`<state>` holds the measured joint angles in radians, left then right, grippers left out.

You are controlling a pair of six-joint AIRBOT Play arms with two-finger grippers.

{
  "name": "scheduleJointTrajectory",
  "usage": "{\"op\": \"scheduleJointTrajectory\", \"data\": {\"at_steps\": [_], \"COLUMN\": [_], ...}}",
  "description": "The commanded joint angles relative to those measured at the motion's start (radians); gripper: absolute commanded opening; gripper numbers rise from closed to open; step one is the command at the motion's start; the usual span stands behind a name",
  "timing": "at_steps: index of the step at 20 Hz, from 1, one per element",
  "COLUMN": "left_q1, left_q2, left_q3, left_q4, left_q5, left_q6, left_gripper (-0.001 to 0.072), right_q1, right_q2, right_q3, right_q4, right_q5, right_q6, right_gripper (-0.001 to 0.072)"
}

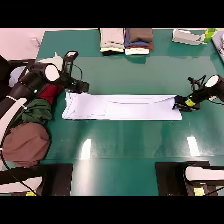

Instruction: Fold the shirts.

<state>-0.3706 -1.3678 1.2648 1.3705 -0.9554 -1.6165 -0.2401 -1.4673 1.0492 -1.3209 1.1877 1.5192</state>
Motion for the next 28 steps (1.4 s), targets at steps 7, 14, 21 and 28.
{"op": "scheduleJointTrajectory", "data": {"at_steps": [7, 14, 21, 28], "left_q1": [-0.111, -0.233, -0.298, -0.278], "left_q2": [-0.092, -0.335, -0.455, -0.456], "left_q3": [0.013, 0.185, 0.26, 0.271], "left_q4": [-0.123, -0.266, -0.351, -0.299], "left_q5": [0.117, 0.134, 0.134, 0.087], "left_q6": [-0.002, 0.108, 0.159, 0.159], "left_gripper": [0.0025, 0.0025, 0.0025, 0.0026], "right_q1": [0.044, 0.197, 0.42, 0.562], "right_q2": [0.159, 0.311, 0.286, 0.153], "right_q3": [0.016, 0.311, 0.563, 0.785], "right_q4": [-0.014, -0.005, -0.005, -0.005], "right_q5": [0.063, 0.234, 0.262, 0.311], "right_q6": [-0.003, 0.082, 0.168, 0.212], "right_gripper": [0.0014, 0.0014, 0.0014, 0.0014]}}
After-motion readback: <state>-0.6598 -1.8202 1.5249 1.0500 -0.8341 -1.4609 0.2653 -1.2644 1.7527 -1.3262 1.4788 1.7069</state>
